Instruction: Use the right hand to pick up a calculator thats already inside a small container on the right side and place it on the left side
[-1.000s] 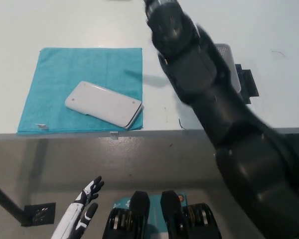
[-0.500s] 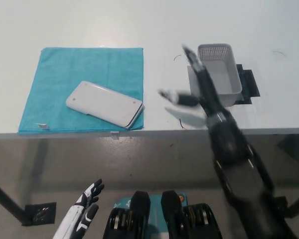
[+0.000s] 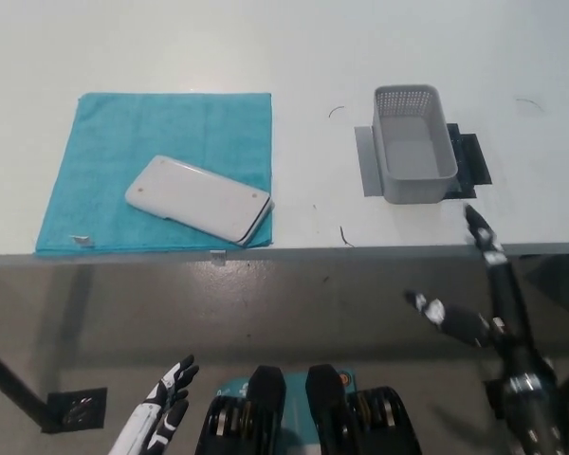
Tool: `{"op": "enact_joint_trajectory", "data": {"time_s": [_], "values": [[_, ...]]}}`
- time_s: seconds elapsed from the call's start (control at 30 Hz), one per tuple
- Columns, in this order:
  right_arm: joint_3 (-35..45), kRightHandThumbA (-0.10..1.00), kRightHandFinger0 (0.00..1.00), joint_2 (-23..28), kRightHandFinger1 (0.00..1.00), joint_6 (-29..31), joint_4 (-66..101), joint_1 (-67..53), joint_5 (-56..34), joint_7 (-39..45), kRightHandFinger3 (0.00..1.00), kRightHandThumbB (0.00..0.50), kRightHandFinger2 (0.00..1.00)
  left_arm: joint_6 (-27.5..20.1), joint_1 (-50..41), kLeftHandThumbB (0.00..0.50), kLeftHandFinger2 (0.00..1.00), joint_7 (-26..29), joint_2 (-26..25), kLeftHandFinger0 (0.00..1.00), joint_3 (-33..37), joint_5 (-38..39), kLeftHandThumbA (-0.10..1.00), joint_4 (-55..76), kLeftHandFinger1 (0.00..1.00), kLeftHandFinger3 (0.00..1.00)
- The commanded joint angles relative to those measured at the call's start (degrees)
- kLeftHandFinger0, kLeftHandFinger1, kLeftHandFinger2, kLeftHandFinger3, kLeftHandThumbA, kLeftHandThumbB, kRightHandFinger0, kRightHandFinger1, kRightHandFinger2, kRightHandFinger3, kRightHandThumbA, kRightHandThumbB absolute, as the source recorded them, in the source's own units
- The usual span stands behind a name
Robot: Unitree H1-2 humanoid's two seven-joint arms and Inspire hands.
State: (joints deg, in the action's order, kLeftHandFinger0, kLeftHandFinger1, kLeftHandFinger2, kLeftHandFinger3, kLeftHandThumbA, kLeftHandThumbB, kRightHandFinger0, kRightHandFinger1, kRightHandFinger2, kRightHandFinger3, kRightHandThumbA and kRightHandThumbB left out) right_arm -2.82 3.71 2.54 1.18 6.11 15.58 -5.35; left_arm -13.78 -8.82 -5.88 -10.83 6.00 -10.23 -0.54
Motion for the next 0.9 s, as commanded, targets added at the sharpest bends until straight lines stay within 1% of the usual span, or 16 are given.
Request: {"op": "enact_joint_trajectory", "data": {"time_s": [0.0, 0.1, 0.13, 0.17, 0.23, 0.27, 0.33, 0.37, 0.4, 0.43, 0.47, 0.57, 0.7, 0.73, 0.8, 0.87], "values": [[-6.0, 1.00, 1.00, 5.3, 1.00, 23.0, 50.8, -12.6, -16.7, 0.4, 1.00, 0.399, 1.00, -1.6, -2.1, 0.199, 1.00, 2.2, 1.0, 1.00, -1.6, 0.8, 1.00, 1.5, 1.00, 1.00], [-5.9, 1.00, 1.00, 7.3, 1.00, 23.7, 49.0, -16.8, -15.6, 1.9, 1.00, 0.395, 1.00, -1.6, -2.4, 0.223, 1.00, 2.1, 1.2, 1.00, -1.5, 1.1, 1.00, 1.2, 1.00, 1.00], [-5.0, 1.00, 1.00, 7.3, 1.00, 24.3, 47.5, -17.5, -12.0, 1.6, 1.00, 0.349, 1.00, -2.2, -2.3, 0.213, 1.00, 2.4, 1.2, 1.00, -1.5, 0.5, 1.00, 0.9, 1.00, 1.00], [-5.7, 1.00, 1.00, 7.1, 1.00, 24.4, 46.7, -17.9, -12.0, 1.7, 1.00, 0.340, 1.00, -2.2, -2.3, 0.216, 1.00, 2.6, 1.2, 1.00, -1.5, 0.4, 1.00, 0.8, 1.00, 1.00], [-7.6, 0.98, 1.00, 7.6, 1.00, 24.4, 42.2, -19.4, -14.7, 3.2, 1.00, 0.388, 1.00, -1.7, -2.4, 0.212, 1.00, 2.4, 1.1, 1.00, -1.7, 0.7, 1.00, 1.0, 1.00, 1.00], [-7.8, 1.00, 1.00, 7.8, 1.00, 24.4, 40.2, -20.3, -15.1, 3.5, 1.00, 0.455, 1.00, -1.7, -2.3, 0.207, 1.00, 2.3, 1.1, 1.00, -1.8, 0.9, 1.00, 1.0, 1.00, 1.00], [-7.6, 1.00, 1.00, 7.9, 1.00, 24.4, 34.7, -21.3, -13.9, 3.0, 1.00, 0.434, 1.00, -1.9, -2.0, 0.205, 1.00, 2.3, 1.1, 1.00, -2.0, 1.4, 1.00, 0.9, 1.00, 1.00], [-8.0, 1.00, 1.00, 7.4, 1.00, 24.4, 31.7, -21.3, -11.1, 0.3, 1.00, 0.407, 1.00, -1.9, -2.1, 0.207, 1.00, 2.3, 1.2, 1.00, -2.1, 1.6, 1.00, 0.9, 1.00, 1.00], [-8.0, 1.00, 1.00, 6.7, 1.00, 24.4, 27.7, -21.9, -12.1, 0.8, 1.00, 0.351, 1.00, -2.1, -2.2, 0.210, 1.00, 2.3, 1.3, 1.00, -2.3, 2.0, 1.00, 0.6, 1.00, 1.00], [-7.6, 1.00, 1.00, 5.4, 1.00, 24.4, 23.6, -23.1, -15.4, 3.0, 1.00, 0.266, 1.00, -2.3, -2.4, 0.204, 1.00, 2.4, 1.2, 1.00, -2.4, 1.8, 1.00, 0.6, 1.00, 1.00], [-7.8, 1.00, 1.00, 5.1, 1.00, 24.4, 21.6, -23.3, -15.1, 2.8, 1.00, 0.276, 1.00, -2.4, -2.5, 0.204, 1.00, 2.5, 1.2, 1.00, -2.4, 1.7, 1.00, 0.6, 1.00, 1.00], [-7.8, 1.00, 1.00, 1.9, 1.00, 24.4, 10.6, -23.5, -13.5, 0.8, 1.00, 0.384, 1.00, -2.0, -3.0, 0.209, 1.00, 2.7, 1.5, 1.00, -2.8, 1.9, 1.00, 0.8, 1.00, 1.00], [-7.2, 1.00, 1.00, 0.1, 1.00, 24.4, -1.3, -19.6, -11.8, -0.7, 1.00, 0.397, 1.00, -2.7, -3.2, 0.211, 1.00, 2.5, 1.4, 1.00, -3.1, 1.9, 1.00, 0.3, 1.00, 1.00], [-7.2, 1.00, 1.00, -0.2, 1.00, 24.4, -4.5, -18.1, -11.2, -1.4, 1.00, 0.386, 1.00, -3.0, -3.0, 0.210, 1.00, 2.6, 1.5, 1.00, -3.3, 1.7, 1.00, 0.0, 1.00, 1.00], [-6.8, 1.00, 1.00, -0.4, 1.00, 24.4, -9.2, -15.9, -12.7, 0.5, 1.00, 0.416, 1.00, -3.2, -3.0, 0.210, 1.00, 2.7, 1.6, 1.00, -3.7, 1.8, 1.00, -0.1, 1.00, 1.00], [-6.7, 1.00, 1.00, -0.5, 1.00, 24.4, -10.5, -15.3, -13.0, 1.0, 1.00, 0.408, 1.00, -3.2, -3.2, 0.216, 1.00, 2.9, 1.8, 1.00, -3.9, 1.9, 1.00, 0.0, 1.00, 1.00]]}}
